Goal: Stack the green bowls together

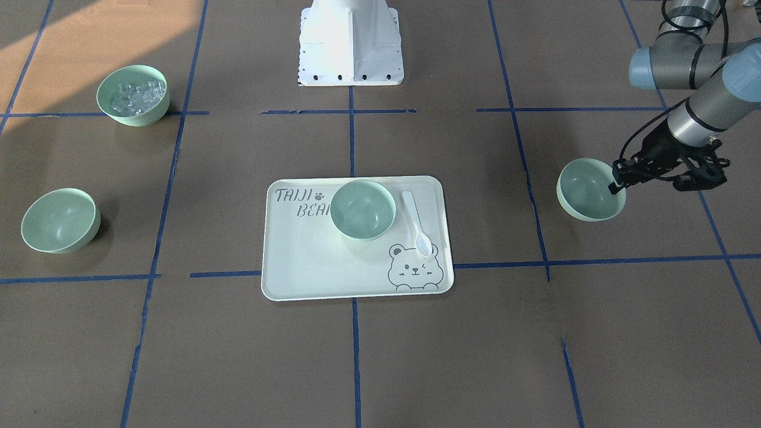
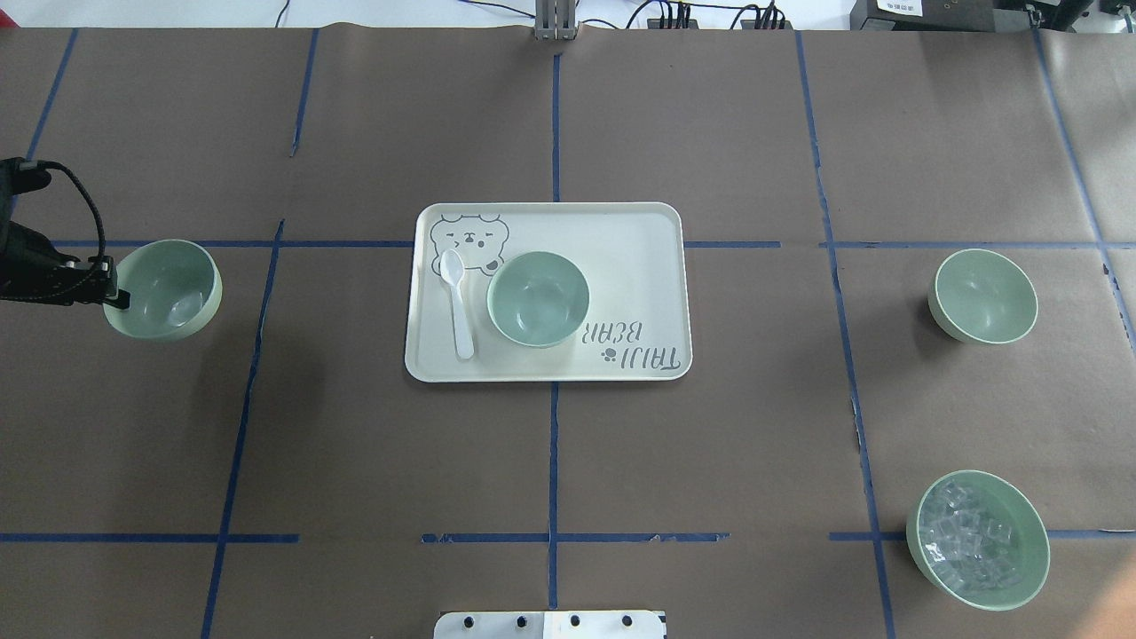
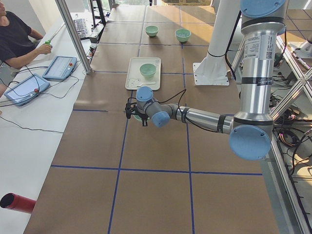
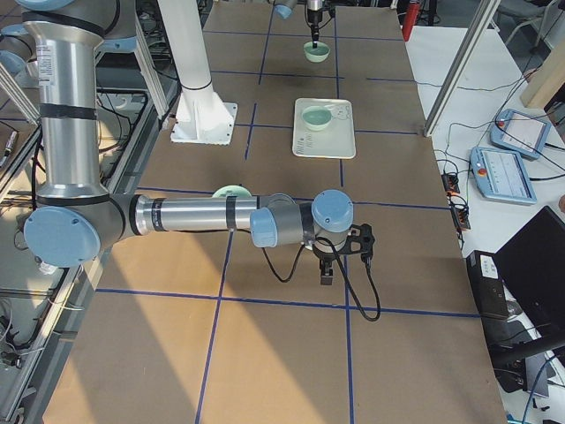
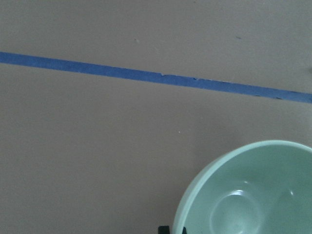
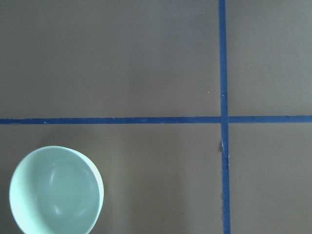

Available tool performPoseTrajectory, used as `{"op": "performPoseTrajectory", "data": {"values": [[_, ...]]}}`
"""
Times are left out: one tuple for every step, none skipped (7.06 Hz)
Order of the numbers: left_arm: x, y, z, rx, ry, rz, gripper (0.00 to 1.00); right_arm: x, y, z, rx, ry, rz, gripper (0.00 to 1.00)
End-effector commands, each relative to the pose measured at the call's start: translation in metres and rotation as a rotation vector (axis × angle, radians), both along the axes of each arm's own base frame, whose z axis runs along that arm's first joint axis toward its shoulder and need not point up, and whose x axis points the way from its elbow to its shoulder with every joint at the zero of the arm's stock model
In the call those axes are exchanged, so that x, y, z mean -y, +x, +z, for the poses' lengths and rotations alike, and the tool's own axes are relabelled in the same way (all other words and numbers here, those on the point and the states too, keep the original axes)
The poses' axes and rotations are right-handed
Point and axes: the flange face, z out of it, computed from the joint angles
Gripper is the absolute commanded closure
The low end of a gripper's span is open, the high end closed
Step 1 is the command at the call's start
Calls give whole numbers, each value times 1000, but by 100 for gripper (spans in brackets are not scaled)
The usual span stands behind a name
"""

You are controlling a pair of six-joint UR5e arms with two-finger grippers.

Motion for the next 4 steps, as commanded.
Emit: {"op": "performPoseTrajectory", "data": {"values": [[22, 4, -86, 3, -90, -52, 100, 7, -69, -18, 6, -2, 35, 0], [38, 10, -118, -3, -125, -86, 100, 4, -91, -12, 10, 9, 42, 0], [49, 0, -138, -2, -131, -112, 100, 1, -111, -5, 25, 20, 43, 0], [49, -3, -153, -8, -142, -128, 100, -3, -130, 4, 18, 36, 48, 0]]}}
